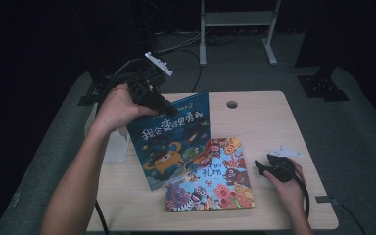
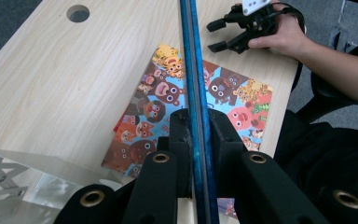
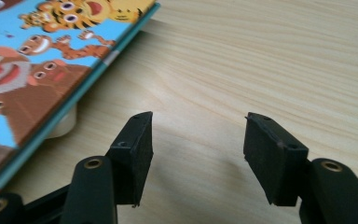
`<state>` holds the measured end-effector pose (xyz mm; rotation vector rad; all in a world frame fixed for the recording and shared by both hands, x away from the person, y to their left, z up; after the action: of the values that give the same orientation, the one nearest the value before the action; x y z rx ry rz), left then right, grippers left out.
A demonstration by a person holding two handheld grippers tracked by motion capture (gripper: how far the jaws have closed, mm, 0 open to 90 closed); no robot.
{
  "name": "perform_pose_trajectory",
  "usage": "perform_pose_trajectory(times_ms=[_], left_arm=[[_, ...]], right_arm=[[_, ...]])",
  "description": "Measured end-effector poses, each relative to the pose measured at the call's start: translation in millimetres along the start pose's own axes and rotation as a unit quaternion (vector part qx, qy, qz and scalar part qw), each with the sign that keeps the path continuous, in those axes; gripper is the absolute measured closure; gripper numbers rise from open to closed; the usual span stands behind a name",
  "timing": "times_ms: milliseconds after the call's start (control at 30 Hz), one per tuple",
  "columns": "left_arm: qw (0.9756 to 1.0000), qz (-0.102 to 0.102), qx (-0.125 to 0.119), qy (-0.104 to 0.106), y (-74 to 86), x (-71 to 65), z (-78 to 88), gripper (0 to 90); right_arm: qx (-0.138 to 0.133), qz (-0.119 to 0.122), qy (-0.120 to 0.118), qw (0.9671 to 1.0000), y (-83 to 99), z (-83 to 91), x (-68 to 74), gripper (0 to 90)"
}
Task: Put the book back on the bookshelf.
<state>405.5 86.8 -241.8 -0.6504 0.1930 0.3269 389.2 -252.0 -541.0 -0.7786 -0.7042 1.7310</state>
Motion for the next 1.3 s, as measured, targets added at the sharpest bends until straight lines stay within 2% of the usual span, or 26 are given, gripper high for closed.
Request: perform_pose_trajectory(times_ms=[133,267,333,400,600,900,1300], left_arm=[[0.9999,-0.008,0.002,-0.014,1.3,-3.7,3.7,82.6],[0.9995,0.001,0.001,-0.032,4.4,-1.7,9.7,82.6],[0.9994,0.005,-0.006,-0.033,7.1,-0.2,14.4,82.5],[0.9992,0.011,-0.016,-0.034,10.2,0.3,19.4,82.5],[0.9986,0.022,-0.032,-0.037,24.3,0.0,34.3,82.5],[0.9972,0.046,-0.041,-0.043,59.9,3.3,58.2,82.5],[0.9912,0.092,-0.059,-0.074,114.9,7.7,96.5,82.4]], right_arm=[[0.011,-0.002,0.007,0.9999,3.1,-5.5,-0.4,37.5],[0.010,-0.006,0.006,0.9999,2.5,-6.8,-0.1,36.8],[0.010,-0.007,0.004,0.9999,2.4,-7.3,-0.5,35.3],[0.018,-0.019,-0.003,0.9996,3.1,-7.5,-0.1,31.1],[0.024,-0.019,-0.004,0.9995,3.5,-8.7,0.6,23.8],[0.026,-0.020,-0.005,0.9994,3.6,-9.1,0.8,21.6],[0.026,-0.019,-0.005,0.9995,3.6,-9.1,0.8,21.6]])
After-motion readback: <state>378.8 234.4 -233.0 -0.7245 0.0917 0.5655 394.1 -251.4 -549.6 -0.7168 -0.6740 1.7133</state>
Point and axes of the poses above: each handheld gripper's, and its own axes: z roughly backward along the jaws, y roughly out of its underside, x roughly to its left, the point moved 7 cm from there along -z, roughly forward along the jaws, and after that the axes turned 12 degrees about y, right-handed, at the moved point
